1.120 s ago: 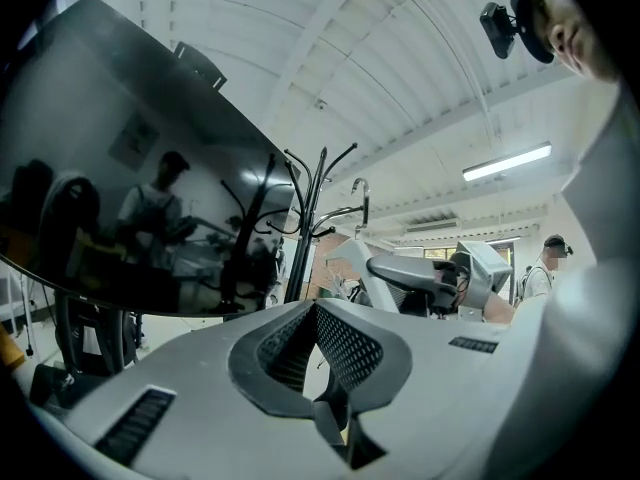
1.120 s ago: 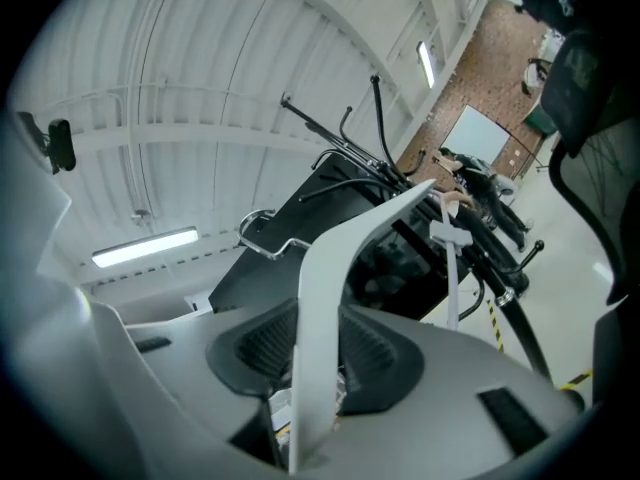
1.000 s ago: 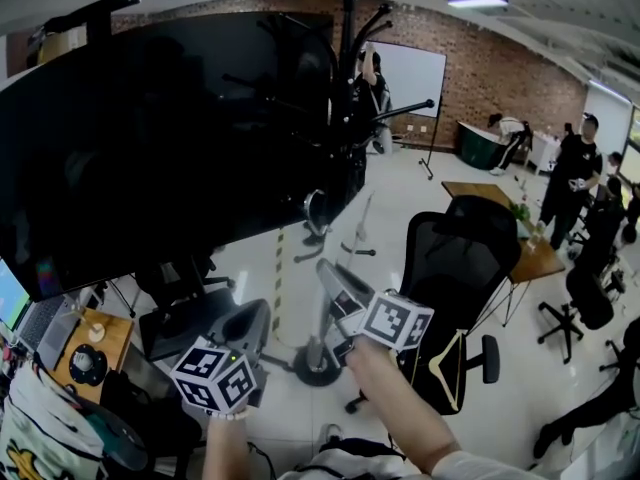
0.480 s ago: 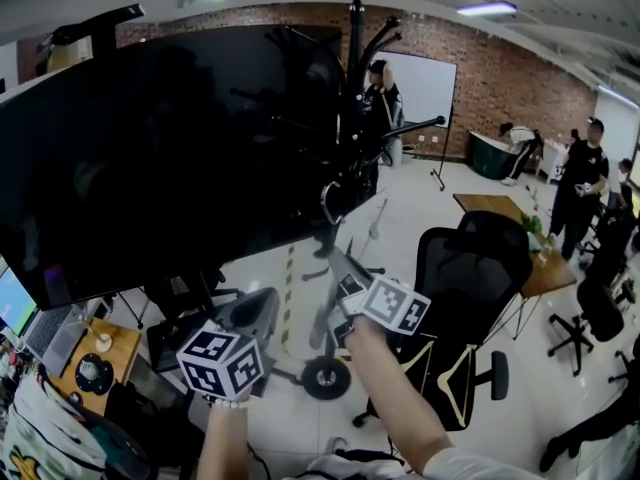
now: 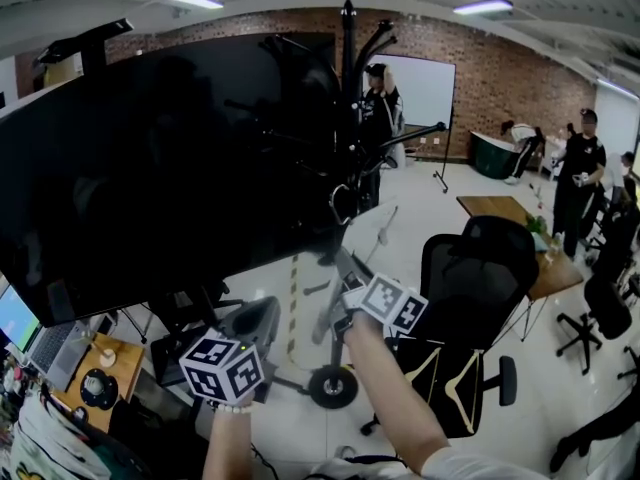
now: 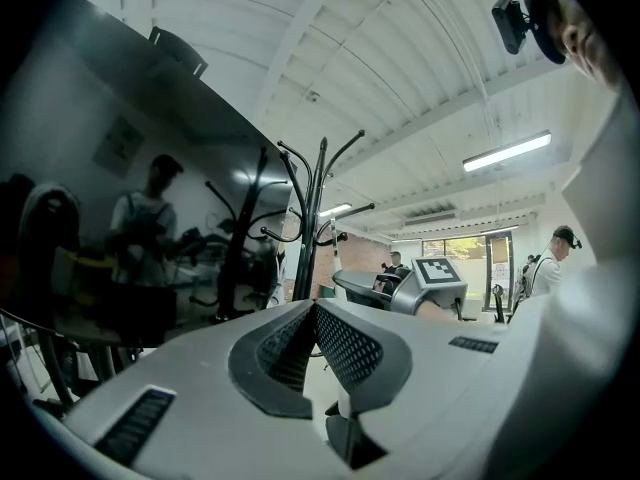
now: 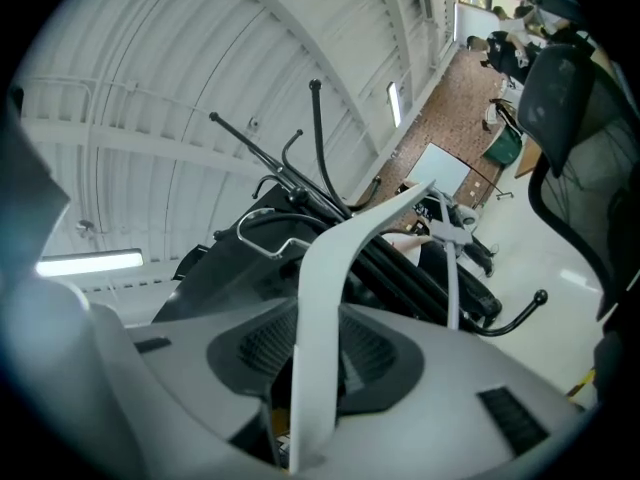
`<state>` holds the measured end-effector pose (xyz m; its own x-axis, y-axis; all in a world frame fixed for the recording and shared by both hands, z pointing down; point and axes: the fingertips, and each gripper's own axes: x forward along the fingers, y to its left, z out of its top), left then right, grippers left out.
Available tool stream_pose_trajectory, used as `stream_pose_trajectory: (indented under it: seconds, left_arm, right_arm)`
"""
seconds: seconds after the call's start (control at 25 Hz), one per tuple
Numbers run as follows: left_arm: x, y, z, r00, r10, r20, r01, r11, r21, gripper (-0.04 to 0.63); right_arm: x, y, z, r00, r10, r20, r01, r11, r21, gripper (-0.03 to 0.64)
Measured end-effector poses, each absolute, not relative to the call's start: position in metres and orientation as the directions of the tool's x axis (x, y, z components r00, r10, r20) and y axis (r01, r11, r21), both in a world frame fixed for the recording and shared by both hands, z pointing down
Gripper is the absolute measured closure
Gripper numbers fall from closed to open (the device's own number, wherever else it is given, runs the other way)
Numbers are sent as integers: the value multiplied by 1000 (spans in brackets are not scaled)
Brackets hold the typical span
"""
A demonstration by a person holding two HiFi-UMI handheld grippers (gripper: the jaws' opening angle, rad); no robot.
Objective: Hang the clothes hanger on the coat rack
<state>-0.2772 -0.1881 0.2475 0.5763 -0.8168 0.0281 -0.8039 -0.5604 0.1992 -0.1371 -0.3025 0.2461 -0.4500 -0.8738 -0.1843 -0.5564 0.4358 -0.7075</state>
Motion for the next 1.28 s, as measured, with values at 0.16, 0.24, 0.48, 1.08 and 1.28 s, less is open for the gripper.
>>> stream_pose_trajectory:
  seconds: [0.16, 0.24, 0.48, 1.08, 1.28]
  left_arm:
    - [-276, -196, 253, 583, -811, 45, -801, -564, 200, 604]
    - [-275, -199, 256, 586, -809, 53, -800, -566, 202, 604]
    - [-271, -202, 260, 592, -803, 67, -797, -571, 199, 604]
    - [-279, -204, 276, 580, -809, 100, -807, -553, 206, 604]
    - [-285, -204, 281, 567, -817, 110, -817, -539, 208, 604]
  right_arm:
    - [-126, -315, 251, -412, -893, -180, -558, 404, -725, 466]
    - [-123, -319, 254, -399, -899, -179, -556, 392, -733, 466]
    - [-117, -327, 264, -371, -913, -168, -545, 361, -757, 466]
    - [-105, -345, 290, -293, -947, -131, -525, 274, -806, 466]
    - [-108, -352, 295, -280, -952, -123, -523, 259, -812, 466]
